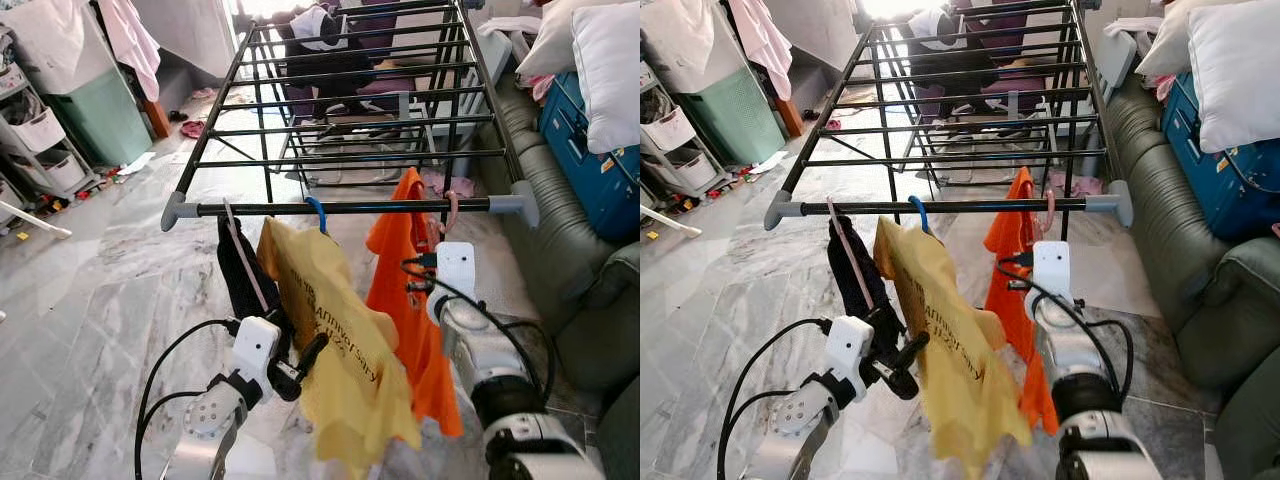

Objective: Hang hanger

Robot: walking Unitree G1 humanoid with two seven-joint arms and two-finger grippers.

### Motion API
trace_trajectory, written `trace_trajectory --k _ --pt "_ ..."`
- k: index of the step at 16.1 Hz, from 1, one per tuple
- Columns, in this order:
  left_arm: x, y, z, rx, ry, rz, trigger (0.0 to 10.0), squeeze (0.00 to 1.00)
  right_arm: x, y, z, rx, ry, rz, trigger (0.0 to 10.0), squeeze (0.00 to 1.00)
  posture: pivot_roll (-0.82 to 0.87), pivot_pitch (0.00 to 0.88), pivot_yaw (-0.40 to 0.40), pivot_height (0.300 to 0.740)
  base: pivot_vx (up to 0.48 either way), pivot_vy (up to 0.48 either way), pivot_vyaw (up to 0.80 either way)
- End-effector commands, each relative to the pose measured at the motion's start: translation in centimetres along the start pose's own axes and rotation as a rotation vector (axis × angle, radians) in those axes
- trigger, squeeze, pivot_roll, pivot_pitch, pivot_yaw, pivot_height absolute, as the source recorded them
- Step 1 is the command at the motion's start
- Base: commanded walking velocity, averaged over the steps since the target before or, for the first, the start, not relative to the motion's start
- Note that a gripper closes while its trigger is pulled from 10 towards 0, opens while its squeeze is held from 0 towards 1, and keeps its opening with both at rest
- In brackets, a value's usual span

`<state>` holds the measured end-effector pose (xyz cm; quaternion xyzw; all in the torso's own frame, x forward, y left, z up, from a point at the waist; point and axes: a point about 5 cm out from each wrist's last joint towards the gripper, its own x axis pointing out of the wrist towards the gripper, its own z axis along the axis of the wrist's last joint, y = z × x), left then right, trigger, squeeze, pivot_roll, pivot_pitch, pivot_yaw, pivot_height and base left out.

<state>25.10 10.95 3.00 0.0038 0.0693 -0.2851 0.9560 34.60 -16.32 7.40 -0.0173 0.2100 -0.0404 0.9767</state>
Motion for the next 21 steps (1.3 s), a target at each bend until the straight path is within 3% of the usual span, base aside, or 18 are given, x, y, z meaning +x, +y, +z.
trace_trajectory --k 1,4,5,10,13,19,21 --pt "-0.3 0.4 0.0 0.007 0.009 0.012 10.0 0.00 0.2 0.4 -0.1 0.018 0.027 0.014 10.0 0.00 -0.16 0.000 0.116 0.740 0.000 0.000 0.00" --pt "-0.2 0.3 0.1 0.010 0.010 0.011 10.0 0.00 0.3 0.9 -0.7 0.009 0.058 0.038 10.0 0.02 -0.15 0.000 0.109 0.740 0.000 0.000 0.00" --pt "-0.2 0.3 0.0 0.010 0.012 0.015 10.0 0.00 0.1 0.9 -1.0 0.007 0.065 0.038 10.0 1.00 -0.15 0.000 0.107 0.740 0.000 0.000 0.00" --pt "-0.2 0.4 -0.3 0.008 0.022 0.022 10.0 0.00 -0.3 0.7 -1.5 -0.015 0.044 0.029 10.0 1.00 -0.15 0.000 0.110 0.740 0.000 0.000 0.00" --pt "-0.2 0.7 -0.5 0.013 0.027 0.029 10.0 0.00 -1.4 0.2 -0.9 -0.110 -0.073 -0.025 10.0 1.00 -0.16 0.000 0.118 0.740 0.000 0.000 0.00" --pt "0.0 0.9 -0.4 0.024 0.022 0.041 10.0 0.00 -2.7 -0.3 -1.6 -0.197 -0.180 -0.056 10.0 1.00 -0.16 0.000 0.125 0.740 0.000 0.000 0.00" --pt "0.0 1.1 -0.3 0.034 0.023 0.067 10.0 0.00 -3.2 -0.6 -2.7 -0.288 -0.218 -0.056 10.0 1.00 -0.17 0.000 0.124 0.740 0.000 0.000 0.00"
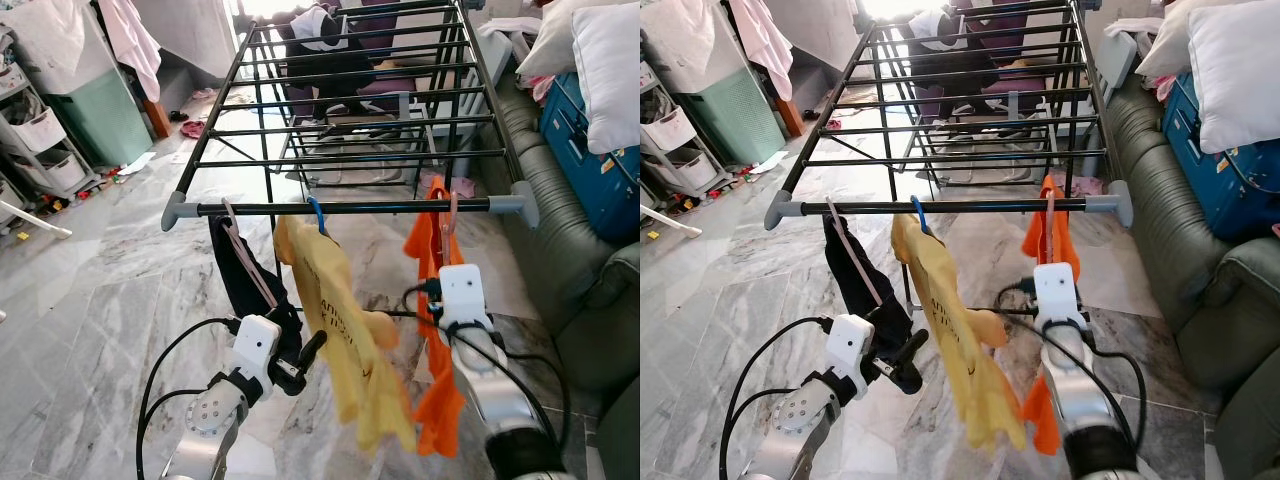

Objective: Hang hanger

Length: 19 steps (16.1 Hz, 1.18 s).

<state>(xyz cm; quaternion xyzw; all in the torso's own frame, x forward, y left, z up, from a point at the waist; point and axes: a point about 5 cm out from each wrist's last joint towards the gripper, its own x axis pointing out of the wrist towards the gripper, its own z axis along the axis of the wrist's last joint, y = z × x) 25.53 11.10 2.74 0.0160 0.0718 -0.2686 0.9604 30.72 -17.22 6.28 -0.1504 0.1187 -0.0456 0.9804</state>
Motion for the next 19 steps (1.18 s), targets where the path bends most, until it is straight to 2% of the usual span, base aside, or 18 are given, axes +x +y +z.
trace_trajectory --k 1,3,7,8,9,10,14,18,19 --pt "-0.4 1.0 -0.2 0.028 0.029 0.061 10.0 0.00 -0.6 0.3 -0.7 -0.059 -0.028 0.008 10.0 1.00 -0.16 0.000 0.127 0.740 0.000 0.000 0.00" --pt "-0.9 1.6 -0.9 0.049 0.078 0.124 10.0 0.00 -1.3 0.0 -1.7 -0.040 -0.013 -0.007 10.0 1.00 -0.16 0.000 0.130 0.740 0.000 0.000 0.00" --pt "-1.1 2.2 -2.0 -0.007 0.121 0.170 10.0 0.00 -2.9 0.7 -2.4 0.019 -0.023 0.005 10.0 1.00 -0.17 0.000 0.127 0.740 0.000 0.000 0.00" --pt "-1.0 2.2 -2.2 -0.016 0.135 0.162 10.0 0.00 -3.1 1.0 -2.5 0.018 -0.028 0.018 10.0 0.91 -0.16 0.000 0.125 0.740 0.000 0.000 0.00" --pt "-0.9 2.3 -2.3 -0.020 0.140 0.166 10.0 0.00 -3.2 1.1 -2.5 0.017 -0.029 0.020 10.0 0.36 -0.16 0.000 0.125 0.740 0.000 0.000 0.00" --pt "-0.9 2.4 -2.4 -0.021 0.145 0.172 10.0 0.00 -3.2 1.1 -2.5 0.016 -0.031 0.022 10.0 0.00 -0.16 0.000 0.123 0.740 0.000 0.244 0.00" --pt "-0.9 2.4 -2.9 -0.021 0.158 0.178 10.0 0.00 -3.1 0.9 -2.4 0.007 -0.030 0.023 10.0 0.00 -0.16 0.000 0.118 0.740 0.000 0.294 0.00" --pt "-0.9 2.2 -3.5 -0.025 0.174 0.177 10.0 0.00 -2.9 1.1 -2.5 0.005 -0.025 0.030 10.0 0.00 -0.15 0.000 0.114 0.740 0.000 0.000 0.00" --pt "-0.9 2.2 -3.7 -0.025 0.182 0.178 10.0 0.00 -2.9 1.3 -2.5 0.004 -0.022 0.033 10.0 0.00 -0.14 0.000 0.113 0.740 0.000 0.480 0.00"
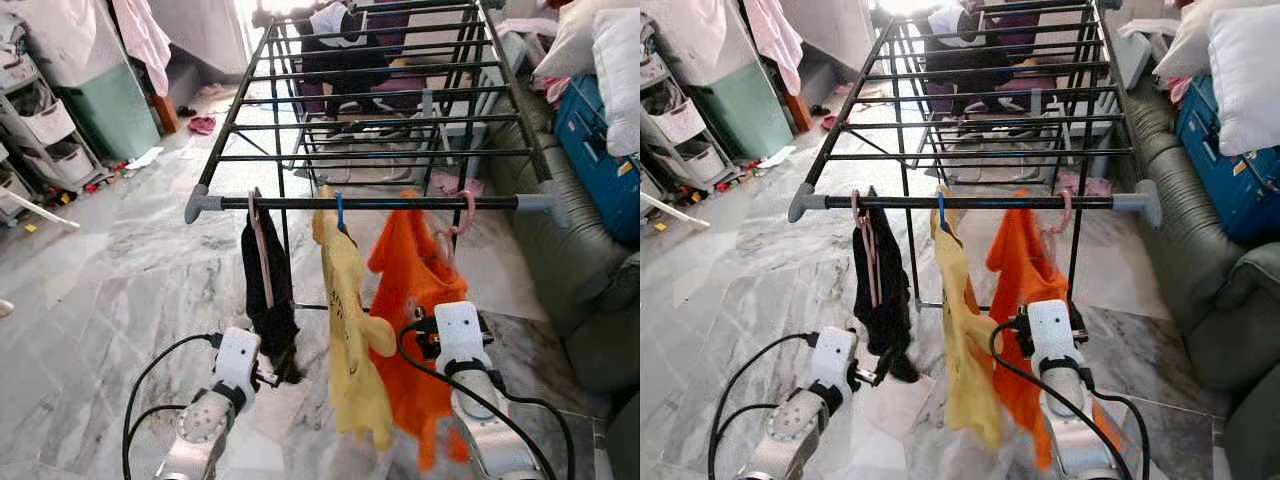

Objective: Hang hanger

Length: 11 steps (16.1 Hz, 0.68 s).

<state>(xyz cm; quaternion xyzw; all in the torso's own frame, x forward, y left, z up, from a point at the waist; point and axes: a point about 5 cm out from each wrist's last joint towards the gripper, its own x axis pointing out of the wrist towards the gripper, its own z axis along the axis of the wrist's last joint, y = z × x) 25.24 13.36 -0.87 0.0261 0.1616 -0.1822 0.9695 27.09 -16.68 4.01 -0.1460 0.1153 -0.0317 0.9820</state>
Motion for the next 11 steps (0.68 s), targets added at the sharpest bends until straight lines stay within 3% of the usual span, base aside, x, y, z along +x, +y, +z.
trace_trajectory --k 1,3,6,11 --pt "0.0 0.4 -0.1 0.015 0.005 0.010 10.0 0.00 0.2 0.3 0.4 -0.002 -0.010 0.007 10.0 0.00 -0.14 0.000 0.111 0.740 0.000 0.480 0.00" --pt "0.0 0.4 -0.3 0.025 0.016 0.009 10.0 0.00 0.2 0.3 0.2 -0.018 0.000 0.002 10.0 0.00 -0.14 0.000 0.109 0.740 0.000 0.416 0.00" --pt "0.0 0.4 -0.7 0.034 0.027 -0.002 10.0 0.00 0.0 -1.2 -0.7 -0.049 0.045 -0.082 10.0 0.00 -0.15 0.000 0.113 0.740 0.000 0.000 0.00" --pt "0.5 0.2 1.1 0.065 -0.034 -0.043 10.0 0.00 -1.1 -4.1 -0.1 -0.172 -0.011 -0.232 10.0 0.00 -0.18 0.000 0.129 0.740 0.000 0.000 0.00"
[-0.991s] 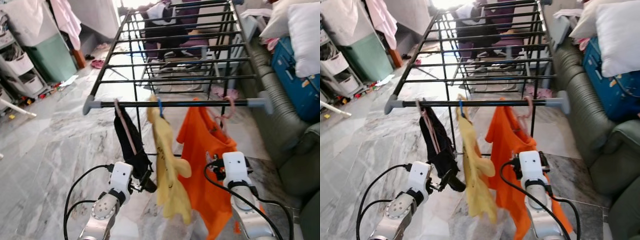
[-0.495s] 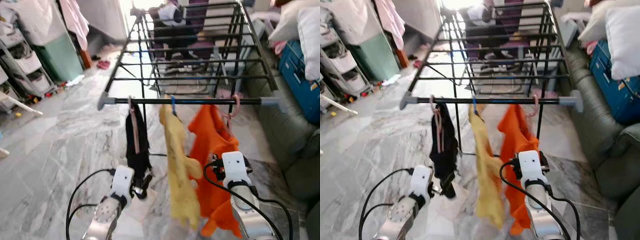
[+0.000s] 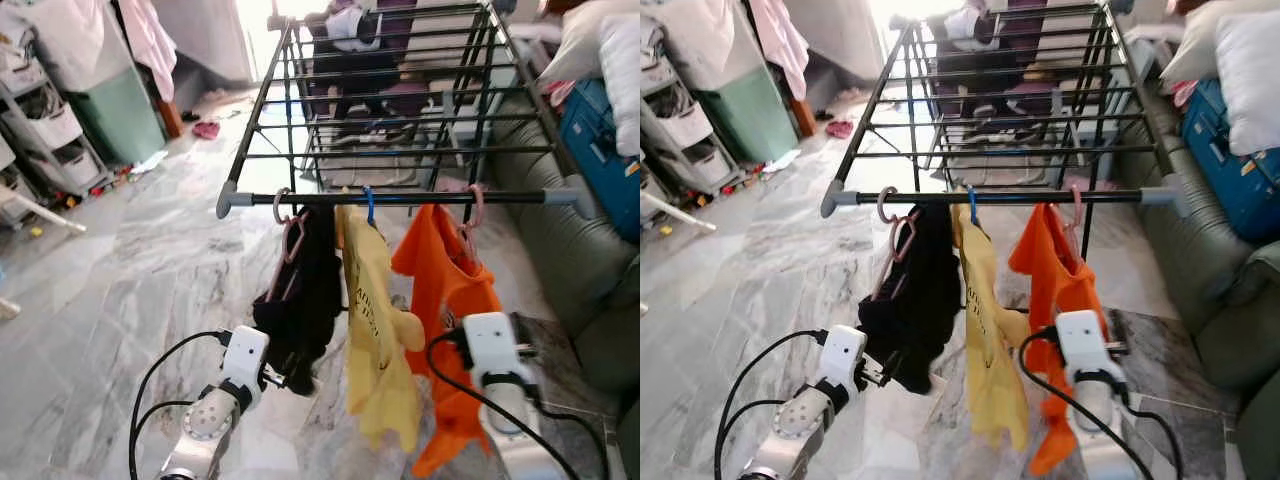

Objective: Hang hanger

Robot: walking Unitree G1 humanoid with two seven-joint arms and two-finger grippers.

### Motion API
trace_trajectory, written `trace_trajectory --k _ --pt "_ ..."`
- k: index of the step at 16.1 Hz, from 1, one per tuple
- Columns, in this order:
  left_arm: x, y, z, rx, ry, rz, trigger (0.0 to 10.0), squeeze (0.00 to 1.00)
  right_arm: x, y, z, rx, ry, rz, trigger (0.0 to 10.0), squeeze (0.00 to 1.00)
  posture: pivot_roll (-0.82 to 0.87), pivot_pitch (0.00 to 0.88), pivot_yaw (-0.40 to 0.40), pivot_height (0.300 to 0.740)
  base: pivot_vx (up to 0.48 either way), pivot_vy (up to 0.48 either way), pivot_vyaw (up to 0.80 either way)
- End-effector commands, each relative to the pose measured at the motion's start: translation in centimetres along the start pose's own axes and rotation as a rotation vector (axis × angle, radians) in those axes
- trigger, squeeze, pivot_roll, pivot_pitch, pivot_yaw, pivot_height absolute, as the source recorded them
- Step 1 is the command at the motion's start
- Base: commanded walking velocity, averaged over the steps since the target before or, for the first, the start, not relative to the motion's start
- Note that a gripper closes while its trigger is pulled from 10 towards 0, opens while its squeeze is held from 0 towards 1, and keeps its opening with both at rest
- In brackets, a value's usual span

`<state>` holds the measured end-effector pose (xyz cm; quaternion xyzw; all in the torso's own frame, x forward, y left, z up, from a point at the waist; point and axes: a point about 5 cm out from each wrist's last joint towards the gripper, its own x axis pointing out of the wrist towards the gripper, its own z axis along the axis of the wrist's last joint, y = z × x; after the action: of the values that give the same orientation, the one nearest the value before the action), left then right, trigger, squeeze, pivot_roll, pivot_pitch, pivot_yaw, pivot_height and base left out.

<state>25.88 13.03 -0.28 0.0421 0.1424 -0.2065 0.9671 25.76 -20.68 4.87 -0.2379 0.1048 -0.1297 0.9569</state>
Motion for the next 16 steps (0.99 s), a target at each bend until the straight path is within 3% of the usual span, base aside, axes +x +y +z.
trace_trajectory --k 1,6,9,10,12,16 --pt "0.2 0.1 0.5 0.022 -0.008 -0.008 10.0 0.00 -0.1 -0.5 0.4 -0.019 -0.019 -0.043 10.0 0.00 -0.18 0.000 0.133 0.740 0.000 0.000 0.00" --pt "0.5 -0.6 1.6 0.034 -0.038 -0.020 10.0 0.00 -0.2 -1.8 3.8 -0.128 -0.221 -0.116 10.0 0.00 -0.20 0.000 0.144 0.740 0.000 0.000 0.00" --pt "0.6 -0.5 2.1 0.034 -0.047 -0.017 10.0 0.00 -0.5 -1.4 5.3 -0.163 -0.304 -0.096 10.0 0.00 -0.20 0.000 0.146 0.740 0.000 0.000 0.00" --pt "0.5 -0.5 2.3 0.022 -0.049 -0.010 10.0 0.00 -1.0 -0.5 5.5 -0.169 -0.340 -0.048 10.0 0.00 -0.20 0.000 0.144 0.740 0.000 0.000 0.00" --pt "0.3 -0.6 2.6 0.010 -0.060 -0.008 10.0 0.00 -1.4 0.3 5.4 -0.158 -0.342 0.001 10.0 0.00 -0.20 0.000 0.137 0.740 0.000 0.000 0.00" --pt "0.2 -0.7 2.6 -0.005 -0.059 -0.005 10.0 0.00 -1.2 0.5 5.1 -0.147 -0.327 0.043 10.0 0.00 -0.20 0.000 0.125 0.740 0.000 0.448 0.00"
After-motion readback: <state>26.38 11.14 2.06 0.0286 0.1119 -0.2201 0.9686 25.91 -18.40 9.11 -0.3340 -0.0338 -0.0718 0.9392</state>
